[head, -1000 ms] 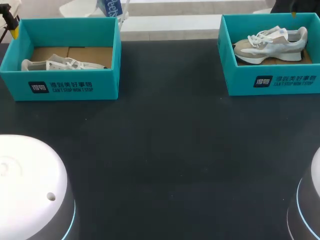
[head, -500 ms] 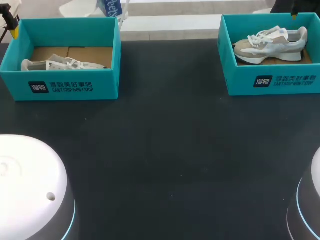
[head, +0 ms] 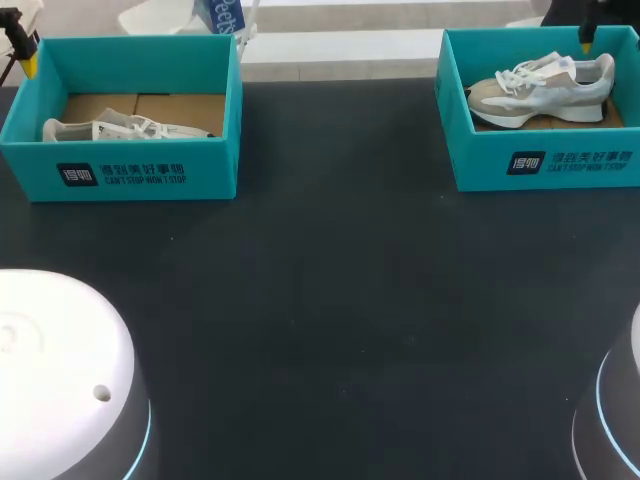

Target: Take the shoe out of the shoebox, open the shoe tongue, remove and reinsert the insole, then place the shoe into the shoebox

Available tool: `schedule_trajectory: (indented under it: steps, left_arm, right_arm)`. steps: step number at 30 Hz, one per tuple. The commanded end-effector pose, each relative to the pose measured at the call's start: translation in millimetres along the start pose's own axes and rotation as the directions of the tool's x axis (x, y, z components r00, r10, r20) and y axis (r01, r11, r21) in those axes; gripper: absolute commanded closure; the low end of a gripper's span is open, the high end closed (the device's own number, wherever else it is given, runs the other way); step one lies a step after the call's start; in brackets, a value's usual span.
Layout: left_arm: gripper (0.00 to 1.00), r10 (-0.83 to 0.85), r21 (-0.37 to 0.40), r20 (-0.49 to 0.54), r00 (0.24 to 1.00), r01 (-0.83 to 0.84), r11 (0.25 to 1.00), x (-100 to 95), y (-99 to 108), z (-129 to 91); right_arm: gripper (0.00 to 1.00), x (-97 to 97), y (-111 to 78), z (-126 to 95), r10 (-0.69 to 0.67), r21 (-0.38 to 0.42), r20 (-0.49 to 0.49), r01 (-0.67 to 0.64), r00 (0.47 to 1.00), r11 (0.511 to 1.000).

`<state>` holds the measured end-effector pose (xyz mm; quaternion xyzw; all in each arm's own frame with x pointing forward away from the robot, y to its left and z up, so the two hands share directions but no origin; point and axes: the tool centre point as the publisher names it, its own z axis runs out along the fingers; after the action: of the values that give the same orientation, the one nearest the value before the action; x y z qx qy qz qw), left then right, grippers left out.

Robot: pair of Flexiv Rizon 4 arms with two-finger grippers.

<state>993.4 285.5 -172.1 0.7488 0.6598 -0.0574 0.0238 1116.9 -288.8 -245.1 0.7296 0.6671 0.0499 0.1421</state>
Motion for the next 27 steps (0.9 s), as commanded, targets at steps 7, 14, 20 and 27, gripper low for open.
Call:
schedule_trajectory:
  steps: [7, 14, 20, 27]
  left_arm:
    - [0.0, 0.0, -0.002, -0.003, 1.0, 0.0, 1.0, -0.4, -1, 0]
    - [0.0, 0.0, -0.002, -0.003, 1.0, 0.0, 1.0, -0.4, -1, 0]
    - [0.0, 0.0, -0.002, -0.003, 1.0, 0.0, 1.0, -0.4, -1, 0]
    - [0.0, 0.0, -0.002, -0.003, 1.0, 0.0, 1.0, -0.4, -1, 0]
  right_arm:
    - [0.0, 1.8, 38.6, 31, -0.022, 0.094, -0.027, 0.025, 0.999, 0.995]
    - [0.31, -3.1, 36.4, 49, -0.004, 0.129, 0.003, 0.004, 1.0, 0.992]
    - [0.36, -13.2, 31.7, 59, -0.037, 0.165, 0.007, 0.036, 0.999, 0.986]
    - [0.44, -23.2, 28.6, 63, -0.056, 0.191, -0.009, 0.057, 0.998, 0.98]
